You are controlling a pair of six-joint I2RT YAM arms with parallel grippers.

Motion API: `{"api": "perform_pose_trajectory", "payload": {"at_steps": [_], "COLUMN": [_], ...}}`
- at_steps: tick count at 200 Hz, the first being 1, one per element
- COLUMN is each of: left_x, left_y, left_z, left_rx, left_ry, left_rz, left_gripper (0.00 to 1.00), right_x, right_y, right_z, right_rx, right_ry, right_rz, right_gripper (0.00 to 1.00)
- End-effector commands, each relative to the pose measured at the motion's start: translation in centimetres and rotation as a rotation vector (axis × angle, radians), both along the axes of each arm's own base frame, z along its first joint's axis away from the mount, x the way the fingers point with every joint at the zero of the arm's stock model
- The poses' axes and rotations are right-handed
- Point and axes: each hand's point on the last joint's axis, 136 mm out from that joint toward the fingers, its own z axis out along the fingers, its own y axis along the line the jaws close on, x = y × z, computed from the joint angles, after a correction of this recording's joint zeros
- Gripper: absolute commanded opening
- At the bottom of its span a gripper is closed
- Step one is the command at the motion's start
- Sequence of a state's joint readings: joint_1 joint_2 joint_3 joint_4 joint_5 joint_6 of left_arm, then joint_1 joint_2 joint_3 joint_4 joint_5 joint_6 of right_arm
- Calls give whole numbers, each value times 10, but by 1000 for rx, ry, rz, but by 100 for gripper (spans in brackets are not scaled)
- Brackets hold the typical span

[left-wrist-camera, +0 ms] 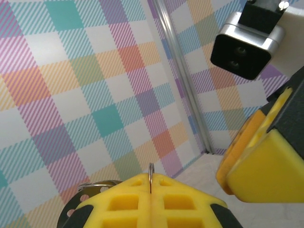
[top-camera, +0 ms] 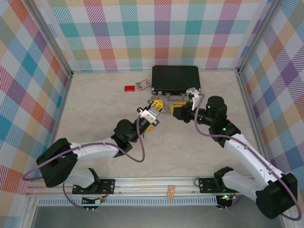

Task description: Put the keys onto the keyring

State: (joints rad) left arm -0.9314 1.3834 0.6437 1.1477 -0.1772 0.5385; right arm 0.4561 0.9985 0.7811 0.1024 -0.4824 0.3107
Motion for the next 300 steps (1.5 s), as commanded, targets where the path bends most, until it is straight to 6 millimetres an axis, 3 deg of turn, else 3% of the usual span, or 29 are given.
{"api": "perform_pose_trajectory", "payload": {"at_steps": [1, 223, 300], "left_x": [-16, -28, -34], "left_y": [-1, -4, 1], "left_z": [21, 29, 46], "left_rx": [-65, -115, -238], "left_ry": [-13, 36, 159], "left_rz": [-84, -179, -302], "left_gripper": [0, 0, 0], "right_x": [-4, -11, -12], "right_y": [0, -5, -5], "right_z": [8, 0, 1], "right_rx": [12, 7, 15], "right_ry": [-22, -26, -27], "right_rz": [5, 0, 2], "right_gripper": [32, 33, 33]}}
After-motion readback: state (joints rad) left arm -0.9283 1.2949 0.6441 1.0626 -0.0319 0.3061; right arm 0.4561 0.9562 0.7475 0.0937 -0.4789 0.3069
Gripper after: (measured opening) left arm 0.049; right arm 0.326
